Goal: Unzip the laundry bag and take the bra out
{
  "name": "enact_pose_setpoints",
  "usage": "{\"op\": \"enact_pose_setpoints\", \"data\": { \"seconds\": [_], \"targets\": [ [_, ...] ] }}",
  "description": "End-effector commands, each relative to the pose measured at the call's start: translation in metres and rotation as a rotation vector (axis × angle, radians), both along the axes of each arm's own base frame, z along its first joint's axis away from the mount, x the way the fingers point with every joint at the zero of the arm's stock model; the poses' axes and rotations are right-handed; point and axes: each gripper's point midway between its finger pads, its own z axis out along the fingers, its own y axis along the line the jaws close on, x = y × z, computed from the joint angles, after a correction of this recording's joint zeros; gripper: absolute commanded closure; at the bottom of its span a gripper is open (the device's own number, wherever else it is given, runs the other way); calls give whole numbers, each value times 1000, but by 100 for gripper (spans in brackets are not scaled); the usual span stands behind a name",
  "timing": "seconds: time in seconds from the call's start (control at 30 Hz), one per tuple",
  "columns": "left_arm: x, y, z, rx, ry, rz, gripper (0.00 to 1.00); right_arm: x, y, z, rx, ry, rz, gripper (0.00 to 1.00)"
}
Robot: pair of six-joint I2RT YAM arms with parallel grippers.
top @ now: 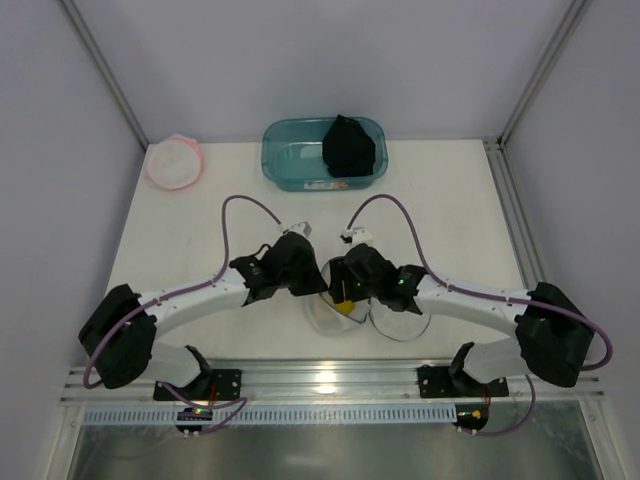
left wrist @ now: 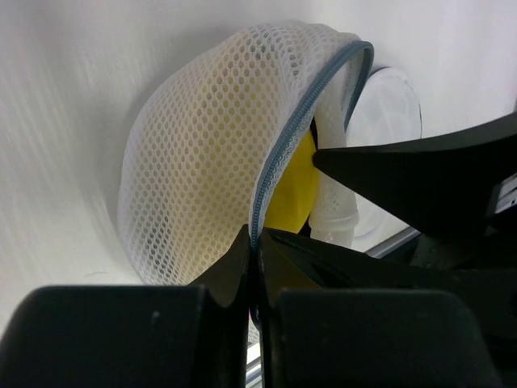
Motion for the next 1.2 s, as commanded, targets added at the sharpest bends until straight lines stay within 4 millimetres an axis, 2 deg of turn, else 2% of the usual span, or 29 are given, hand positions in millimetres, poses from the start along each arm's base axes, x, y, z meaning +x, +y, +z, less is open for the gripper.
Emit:
{"op": "enact_pose_setpoints", "data": {
  "seconds": [0.0,0.07,0.23,0.27,0.33,0.37,0.47,0.5,0.53,0.63,0.67,0.73,0.77,0.83,0.87,0.97,1.0,1.1,1.17],
  "targets": [
    [1,-2,10,-32,-29,4,100,5,31,11,87,-11,64,34],
    [1,-2,11,-35,-29,4,100,5,31,1,62,12,56,35],
    [1,-1,11,-36,-33,8,100,2,14,-43,-118,82,29,35],
    [1,-1,11,-38,-34,10,100,0,12,-53,-146,98,30,38],
    [0,0,9,-36,-31,11,100,-1,11,-61,-157,109,37,50],
    [1,0,9,-36,-31,11,100,-4,13,-64,-154,121,49,64],
    [0,0,9,-37,-29,13,100,-6,13,-71,-151,134,51,85],
    [0,0,9,-38,-29,12,100,-7,12,-71,-152,135,51,95],
    [-1,1,9,-37,-28,12,100,-8,12,-70,-148,132,52,96],
    [-1,2,10,-37,-29,13,100,-7,11,-55,-125,107,50,96],
    [-2,2,11,-39,-30,13,100,-6,13,-40,-92,77,56,96],
    [2,6,10,-24,-45,34,100,-7,12,-21,-51,44,64,96],
    [2,6,10,-24,-43,35,100,-7,13,3,9,-2,70,96],
    [2,6,9,-23,-42,35,100,-12,12,24,62,-33,93,96],
    [2,7,9,-21,-44,40,100,-16,12,47,117,-66,119,96],
    [2,6,9,-25,-42,39,100,-25,12,74,187,-99,156,96],
    [3,6,9,-25,-42,41,100,-28,10,90,227,-124,166,96],
    [3,4,11,-32,-46,41,100,-31,7,112,280,-171,168,96],
    [2,3,10,-37,-40,35,100,-22,-1,119,276,-218,113,96]
  ]
}}
